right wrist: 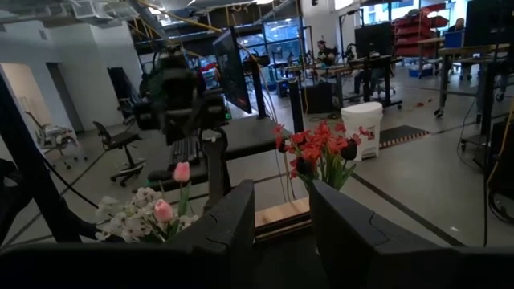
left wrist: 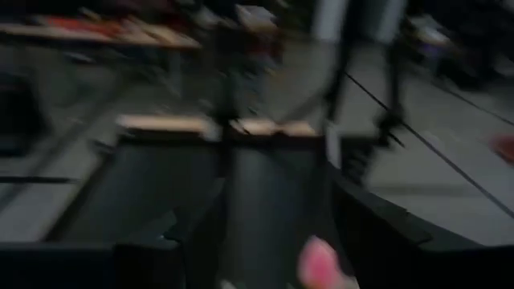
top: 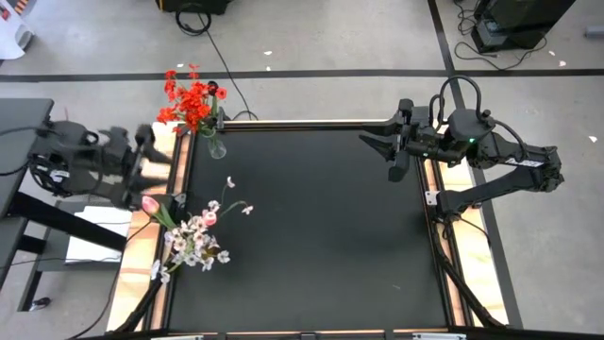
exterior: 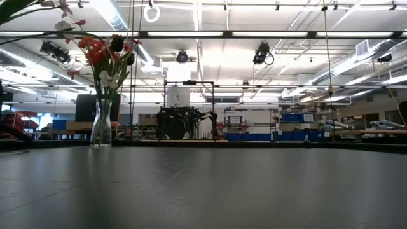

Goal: Sort flowers into vase by color
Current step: Return to Home Position

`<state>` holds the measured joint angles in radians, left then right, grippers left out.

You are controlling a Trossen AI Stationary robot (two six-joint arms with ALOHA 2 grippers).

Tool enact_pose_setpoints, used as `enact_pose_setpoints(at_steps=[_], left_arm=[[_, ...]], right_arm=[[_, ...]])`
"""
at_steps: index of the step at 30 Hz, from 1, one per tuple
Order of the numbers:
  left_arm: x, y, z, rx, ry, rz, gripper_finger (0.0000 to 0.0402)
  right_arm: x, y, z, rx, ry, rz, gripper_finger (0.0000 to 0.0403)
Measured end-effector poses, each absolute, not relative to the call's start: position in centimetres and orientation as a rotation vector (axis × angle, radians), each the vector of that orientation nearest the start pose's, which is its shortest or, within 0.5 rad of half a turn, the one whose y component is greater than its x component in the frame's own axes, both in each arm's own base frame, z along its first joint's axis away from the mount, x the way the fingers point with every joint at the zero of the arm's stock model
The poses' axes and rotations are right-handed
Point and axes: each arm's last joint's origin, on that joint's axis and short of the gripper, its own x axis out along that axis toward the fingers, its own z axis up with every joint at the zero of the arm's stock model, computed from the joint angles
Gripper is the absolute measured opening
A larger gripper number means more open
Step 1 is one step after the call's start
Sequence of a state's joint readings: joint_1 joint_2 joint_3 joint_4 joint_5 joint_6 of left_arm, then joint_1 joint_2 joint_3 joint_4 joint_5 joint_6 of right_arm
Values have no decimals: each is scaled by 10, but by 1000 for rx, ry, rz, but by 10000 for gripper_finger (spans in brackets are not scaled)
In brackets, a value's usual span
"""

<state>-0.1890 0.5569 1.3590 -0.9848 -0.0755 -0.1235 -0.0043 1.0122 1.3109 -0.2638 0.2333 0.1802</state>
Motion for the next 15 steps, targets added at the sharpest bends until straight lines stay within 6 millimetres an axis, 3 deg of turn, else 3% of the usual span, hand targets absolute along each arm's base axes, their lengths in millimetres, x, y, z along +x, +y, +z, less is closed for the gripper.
enact_pose_setpoints(at_steps=[3, 8, 15], left_arm=[[16, 2, 453, -105, 88, -11, 214], [20, 2, 463, -82, 0, -8, 184], [46, -2, 468, -9, 4, 40, 159]], right_arm=[[192, -8, 460, 184, -56, -234, 130], [192, -8, 460, 184, -56, -234, 130], [192, -8, 460, 184, -57, -234, 130]])
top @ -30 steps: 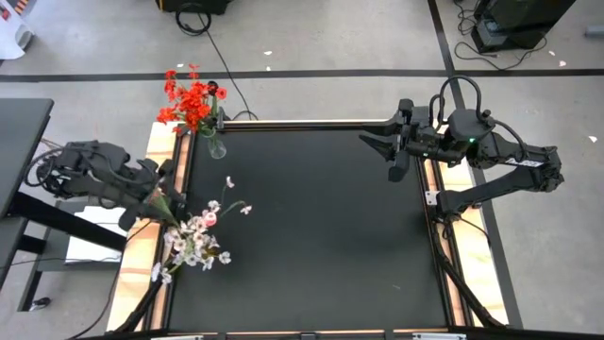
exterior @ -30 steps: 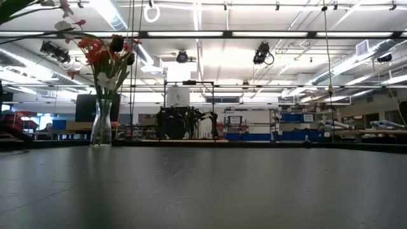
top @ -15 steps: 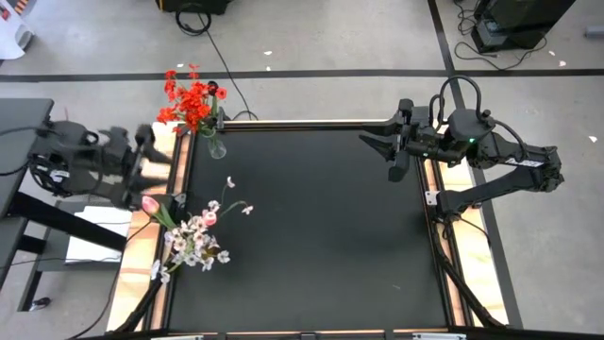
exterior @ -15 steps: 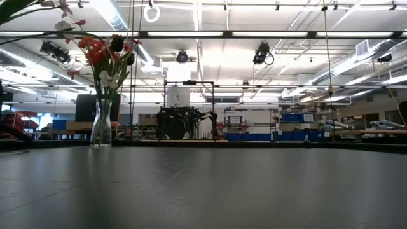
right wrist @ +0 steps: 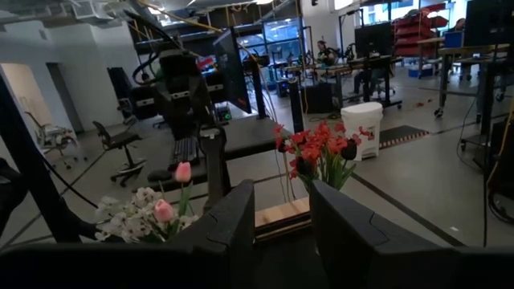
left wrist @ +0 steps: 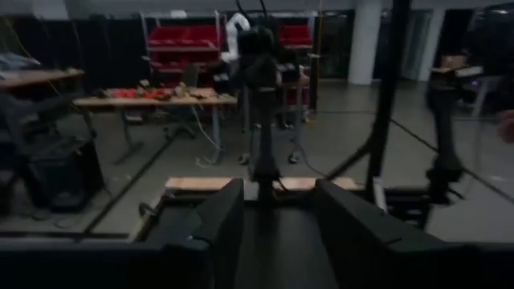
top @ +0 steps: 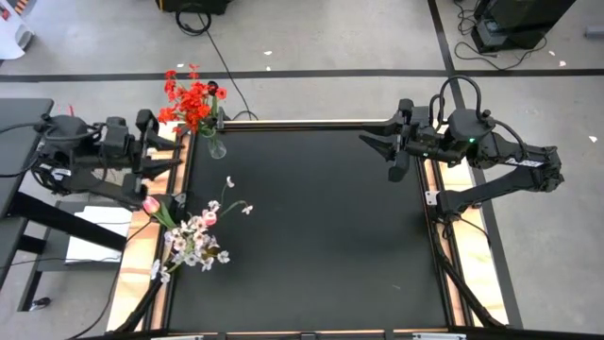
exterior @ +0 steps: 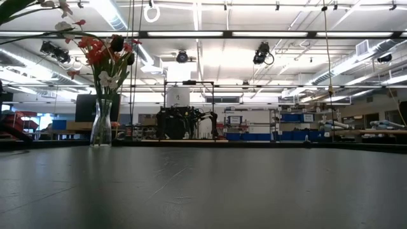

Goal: Sort flowers into vase by color
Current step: Return to Home Position

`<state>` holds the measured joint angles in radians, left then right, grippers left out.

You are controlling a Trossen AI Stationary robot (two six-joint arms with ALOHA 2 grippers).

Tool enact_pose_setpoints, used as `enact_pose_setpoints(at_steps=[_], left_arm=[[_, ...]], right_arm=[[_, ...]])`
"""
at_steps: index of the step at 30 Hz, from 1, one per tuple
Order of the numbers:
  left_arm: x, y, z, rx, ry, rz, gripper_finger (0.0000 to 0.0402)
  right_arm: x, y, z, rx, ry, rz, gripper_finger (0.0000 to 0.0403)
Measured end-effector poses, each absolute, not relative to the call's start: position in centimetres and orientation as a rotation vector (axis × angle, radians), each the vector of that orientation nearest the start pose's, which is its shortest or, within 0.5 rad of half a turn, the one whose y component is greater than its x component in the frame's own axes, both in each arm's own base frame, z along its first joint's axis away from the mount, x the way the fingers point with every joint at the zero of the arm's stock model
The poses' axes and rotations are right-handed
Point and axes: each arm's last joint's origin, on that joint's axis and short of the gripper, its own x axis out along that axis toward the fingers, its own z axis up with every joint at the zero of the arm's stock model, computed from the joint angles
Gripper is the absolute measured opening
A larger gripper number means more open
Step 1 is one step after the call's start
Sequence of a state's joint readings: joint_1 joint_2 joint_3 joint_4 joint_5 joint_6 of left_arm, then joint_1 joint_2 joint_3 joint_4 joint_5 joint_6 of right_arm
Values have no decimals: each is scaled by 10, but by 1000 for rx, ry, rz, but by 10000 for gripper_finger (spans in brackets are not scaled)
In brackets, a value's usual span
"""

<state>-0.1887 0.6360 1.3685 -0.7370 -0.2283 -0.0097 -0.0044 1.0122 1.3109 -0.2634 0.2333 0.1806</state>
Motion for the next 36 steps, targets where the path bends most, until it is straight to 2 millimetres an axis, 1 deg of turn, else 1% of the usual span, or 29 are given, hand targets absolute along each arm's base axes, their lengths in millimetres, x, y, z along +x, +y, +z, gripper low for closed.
enact_pose_setpoints(at_steps=[3, 5, 8, 11, 14, 16, 18, 21, 24, 26, 28, 31, 34, 36], left_arm=[[61, -4, 474, 39, -29, 66, 154], [71, -4, 481, 67, -81, 103, 153], [83, 0, 491, 112, -161, 178, 150], [94, 5, 493, 121, -177, 219, 145], [108, 13, 490, 52, -148, 228, 138], [119, 18, 487, -4, -125, 203, 131], [128, 24, 484, -36, -103, 206, 121], [138, 32, 483, -69, -97, 246, 98], [137, 37, 485, -90, -120, 280, 64], [136, 38, 485, -99, -120, 290, 38], [131, 38, 483, -107, -104, 302, 13], [116, 36, 481, -113, -78, 316, 6], [97, 30, 475, -94, -60, 322, 4], [87, 27, 467, -86, -67, 326, 3]], right_arm=[[192, -7, 460, 183, -56, -234, 130], [192, -8, 460, 184, -56, -234, 130], [192, -8, 460, 186, -57, -234, 130], [193, -8, 464, 230, -104, -228, 130], [195, -7, 473, 330, -210, -188, 130], [196, -5, 477, 327, -242, -104, 130], [197, -3, 477, 277, -227, -40, 130], [198, -2, 473, 266, -189, -38, 130], [195, -3, 471, 267, -159, -47, 129], [187, -3, 470, 264, -136, -50, 123], [177, -3, 470, 262, -112, -68, 108], [163, -3, 471, 235, -106, -84, 71], [151, -4, 474, 194, -123, -94, 20], [144, -4, 476, 152, -130, -101, 9]])
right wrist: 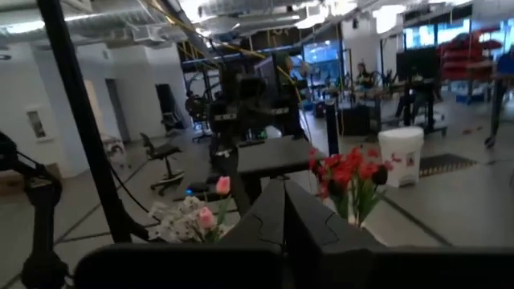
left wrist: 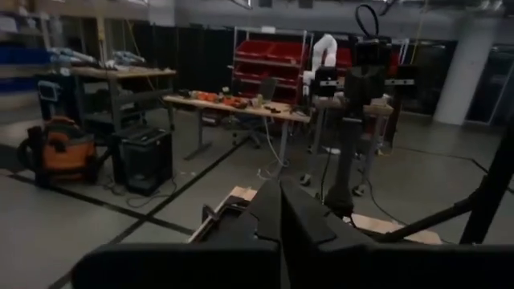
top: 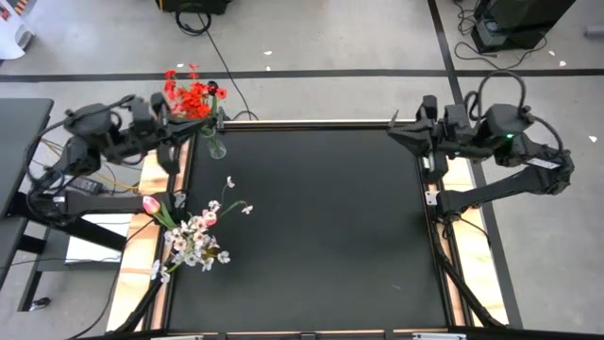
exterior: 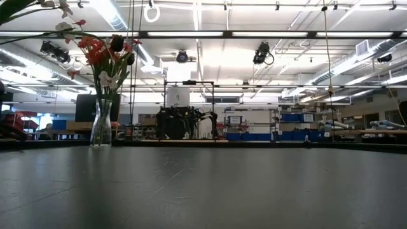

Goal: Sort flowers into vase by color
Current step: Return to Home Position

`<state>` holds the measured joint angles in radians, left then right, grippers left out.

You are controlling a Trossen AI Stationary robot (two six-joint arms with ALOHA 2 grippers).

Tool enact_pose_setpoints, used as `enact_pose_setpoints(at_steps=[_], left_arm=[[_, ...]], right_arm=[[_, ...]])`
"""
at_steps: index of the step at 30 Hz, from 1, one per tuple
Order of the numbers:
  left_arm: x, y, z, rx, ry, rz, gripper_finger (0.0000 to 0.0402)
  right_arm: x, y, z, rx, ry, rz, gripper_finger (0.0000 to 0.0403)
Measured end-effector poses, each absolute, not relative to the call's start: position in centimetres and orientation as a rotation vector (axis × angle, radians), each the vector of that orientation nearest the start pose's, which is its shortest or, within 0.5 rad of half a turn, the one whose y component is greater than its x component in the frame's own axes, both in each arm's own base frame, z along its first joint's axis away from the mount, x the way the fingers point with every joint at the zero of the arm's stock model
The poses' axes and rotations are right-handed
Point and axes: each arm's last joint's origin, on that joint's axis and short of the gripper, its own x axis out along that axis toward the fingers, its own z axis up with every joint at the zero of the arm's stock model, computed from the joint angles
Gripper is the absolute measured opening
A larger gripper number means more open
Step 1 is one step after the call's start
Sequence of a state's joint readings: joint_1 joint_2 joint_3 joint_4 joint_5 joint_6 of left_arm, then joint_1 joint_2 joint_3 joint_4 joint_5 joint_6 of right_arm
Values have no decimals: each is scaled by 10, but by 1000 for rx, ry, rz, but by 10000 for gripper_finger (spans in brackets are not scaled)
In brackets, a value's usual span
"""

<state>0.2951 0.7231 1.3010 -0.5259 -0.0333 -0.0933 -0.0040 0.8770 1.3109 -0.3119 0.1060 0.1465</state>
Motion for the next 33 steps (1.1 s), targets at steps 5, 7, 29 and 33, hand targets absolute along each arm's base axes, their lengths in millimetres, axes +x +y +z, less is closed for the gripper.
enact_pose_setpoints(at_steps=[5, 7, 29, 33], left_arm=[[72, 24, 443, -64, -110, 359, 2], [69, 23, 433, -68, -101, 371, 2], [52, 19, 338, -132, -77, 392, 0], [62, 22, 318, -145, -48, 395, 0]], right_arm=[[139, -4, 474, 78, -105, -105, 7], [140, -4, 468, 17, -35, -108, 6], [141, -6, 436, 32, 112, -210, 5], [139, -3, 411, 78, 79, -192, 5]])
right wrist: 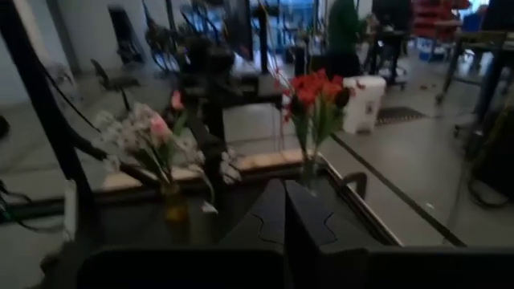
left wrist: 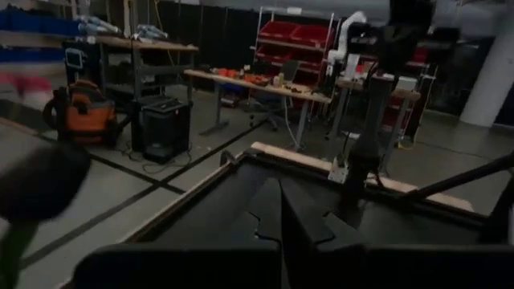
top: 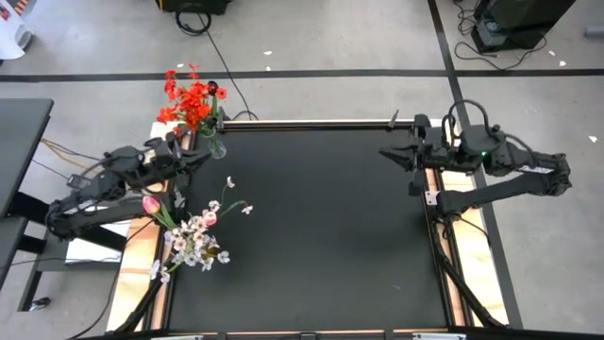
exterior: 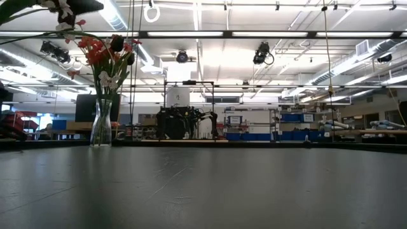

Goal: Sort flowers into vase by color
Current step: Return to Home Position

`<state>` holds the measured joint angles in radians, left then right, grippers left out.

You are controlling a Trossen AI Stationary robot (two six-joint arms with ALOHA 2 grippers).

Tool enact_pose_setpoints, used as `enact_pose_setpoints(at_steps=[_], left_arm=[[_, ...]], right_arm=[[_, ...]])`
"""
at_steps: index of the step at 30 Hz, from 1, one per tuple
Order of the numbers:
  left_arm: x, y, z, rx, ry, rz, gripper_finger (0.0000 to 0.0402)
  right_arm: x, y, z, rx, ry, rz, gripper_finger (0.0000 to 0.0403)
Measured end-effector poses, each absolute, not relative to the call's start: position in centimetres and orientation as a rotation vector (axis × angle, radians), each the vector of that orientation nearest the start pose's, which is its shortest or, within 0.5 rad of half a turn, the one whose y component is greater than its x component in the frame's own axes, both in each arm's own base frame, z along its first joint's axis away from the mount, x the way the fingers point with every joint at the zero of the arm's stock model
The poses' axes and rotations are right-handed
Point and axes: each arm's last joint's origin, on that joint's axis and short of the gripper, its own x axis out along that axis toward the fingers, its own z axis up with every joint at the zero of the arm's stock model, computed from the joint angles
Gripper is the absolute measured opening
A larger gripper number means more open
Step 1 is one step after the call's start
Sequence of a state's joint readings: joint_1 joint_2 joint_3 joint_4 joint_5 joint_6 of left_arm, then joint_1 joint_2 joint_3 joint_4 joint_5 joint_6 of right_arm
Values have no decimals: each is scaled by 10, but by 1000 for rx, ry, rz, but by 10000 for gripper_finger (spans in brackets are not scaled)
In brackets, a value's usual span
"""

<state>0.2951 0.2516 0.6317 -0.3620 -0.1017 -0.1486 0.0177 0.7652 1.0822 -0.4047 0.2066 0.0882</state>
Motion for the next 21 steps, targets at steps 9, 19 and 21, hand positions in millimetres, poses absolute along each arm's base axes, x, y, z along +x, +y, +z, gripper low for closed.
enact_pose_setpoints(at_steps=[9, 19, 21], left_arm=[[80, 28, 275, -183, -32, 424, 0], [66, 22, 245, -204, -110, 364, 0], [66, 21, 241, -209, -122, 306, 0]], right_arm=[[129, 3, 380, 111, -53, -112, 5], [118, 11, 330, 120, -91, -47, 5], [117, 11, 322, 127, -107, -49, 5]])
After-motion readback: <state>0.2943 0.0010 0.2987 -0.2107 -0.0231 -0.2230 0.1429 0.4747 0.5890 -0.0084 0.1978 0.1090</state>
